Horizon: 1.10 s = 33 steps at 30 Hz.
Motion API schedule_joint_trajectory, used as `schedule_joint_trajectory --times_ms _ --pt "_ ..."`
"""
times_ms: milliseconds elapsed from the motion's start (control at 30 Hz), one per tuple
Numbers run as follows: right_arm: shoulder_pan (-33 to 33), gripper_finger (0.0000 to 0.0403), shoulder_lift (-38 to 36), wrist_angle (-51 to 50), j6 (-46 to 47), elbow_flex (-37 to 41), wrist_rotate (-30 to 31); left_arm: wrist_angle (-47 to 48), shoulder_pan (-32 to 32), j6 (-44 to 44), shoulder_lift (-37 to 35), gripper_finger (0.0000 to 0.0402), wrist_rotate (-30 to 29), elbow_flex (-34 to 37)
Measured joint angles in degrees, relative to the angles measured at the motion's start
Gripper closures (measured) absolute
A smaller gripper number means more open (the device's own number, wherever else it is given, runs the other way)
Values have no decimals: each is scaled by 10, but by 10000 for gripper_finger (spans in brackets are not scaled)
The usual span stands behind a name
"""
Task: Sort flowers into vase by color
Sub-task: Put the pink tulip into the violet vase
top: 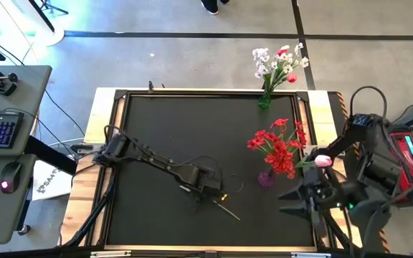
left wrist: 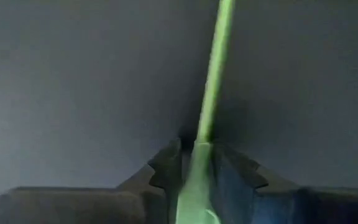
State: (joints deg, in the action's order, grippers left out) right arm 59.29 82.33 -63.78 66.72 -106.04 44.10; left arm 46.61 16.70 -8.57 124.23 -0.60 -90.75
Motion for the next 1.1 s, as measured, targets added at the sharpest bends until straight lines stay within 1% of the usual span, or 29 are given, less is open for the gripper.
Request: schedule_joint_trajectory --times_ms 133,233,333,433,533,633,700,800,867,967,1100 --pt "0 257 14 -1 24 0 -12 -1 -10 10 7 345 -2 -2" --pt "0 269 17 -2 33 0 -15 2 -9 14 3 369 -17 -1" --pt "0 279 17 -3 38 0 -14 21 -2 4 -14 394 -70 2" --pt "0 287 17 2 43 0 -5 28 12 -24 -55 395 -150 2" --pt "0 288 17 17 54 0 -13 28 35 -86 -103 398 -219 1" --pt "0 288 17 33 55 0 -30 16 55 -169 -148 399 -271 1" --pt "-1 288 17 43 64 0 -35 -8 65 -232 -181 400 -296 1" --pt "-9 288 17 50 69 0 -27 -60 81 -321 -221 400 -325 1" --pt "-21 287 17 56 74 0 -23 -102 88 -373 -242 400 -335 1" --pt "-45 287 20 69 94 0 -24 -175 94 -454 -269 400 -329 1" --pt "-78 288 24 86 112 0 -22 -274 96 -564 -279 400 -288 0"
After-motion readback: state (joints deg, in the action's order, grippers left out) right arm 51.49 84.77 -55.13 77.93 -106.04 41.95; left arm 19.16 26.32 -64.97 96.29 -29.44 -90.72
